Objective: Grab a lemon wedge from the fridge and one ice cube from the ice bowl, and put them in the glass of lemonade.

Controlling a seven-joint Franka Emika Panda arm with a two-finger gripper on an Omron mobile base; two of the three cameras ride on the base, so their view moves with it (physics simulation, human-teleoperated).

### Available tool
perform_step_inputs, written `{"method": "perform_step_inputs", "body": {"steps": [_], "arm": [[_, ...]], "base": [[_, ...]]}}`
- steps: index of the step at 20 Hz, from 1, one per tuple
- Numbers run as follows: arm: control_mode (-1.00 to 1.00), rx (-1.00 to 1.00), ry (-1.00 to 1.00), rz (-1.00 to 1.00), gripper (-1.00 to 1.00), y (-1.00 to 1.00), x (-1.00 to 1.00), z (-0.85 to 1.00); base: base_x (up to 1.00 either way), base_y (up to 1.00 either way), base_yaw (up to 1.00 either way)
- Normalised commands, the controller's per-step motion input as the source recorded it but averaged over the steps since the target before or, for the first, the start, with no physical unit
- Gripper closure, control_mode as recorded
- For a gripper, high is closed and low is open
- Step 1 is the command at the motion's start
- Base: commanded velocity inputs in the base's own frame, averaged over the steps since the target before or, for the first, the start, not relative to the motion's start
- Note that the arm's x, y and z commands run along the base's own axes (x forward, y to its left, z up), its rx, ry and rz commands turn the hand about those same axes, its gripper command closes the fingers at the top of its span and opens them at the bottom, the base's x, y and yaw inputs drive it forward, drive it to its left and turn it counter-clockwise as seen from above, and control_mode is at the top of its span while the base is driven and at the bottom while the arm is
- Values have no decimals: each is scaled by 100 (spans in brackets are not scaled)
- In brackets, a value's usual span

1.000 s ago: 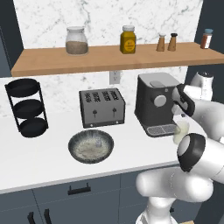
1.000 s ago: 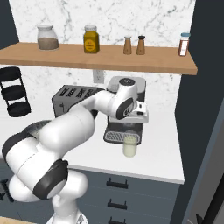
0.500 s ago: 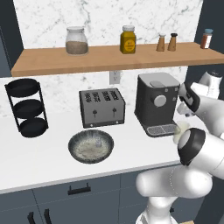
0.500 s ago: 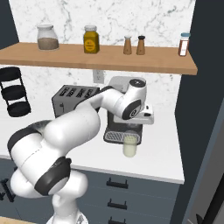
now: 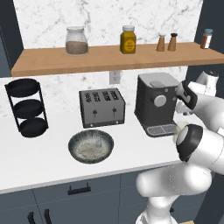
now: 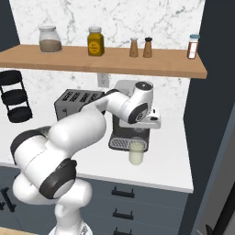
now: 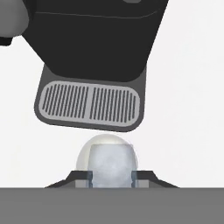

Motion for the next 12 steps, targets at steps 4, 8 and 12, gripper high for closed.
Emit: {"method": "perform_step_inputs", "body": {"steps": [4,8,12], "arm": [[-100,0,0,0,100,0,0,-27],[-100,0,-8,0,100,0,-3,-23],[-100,0,-3,0,100,3,0,-4]], "base": [[0,0,0],[0,0,0],[0,0,0]]}}
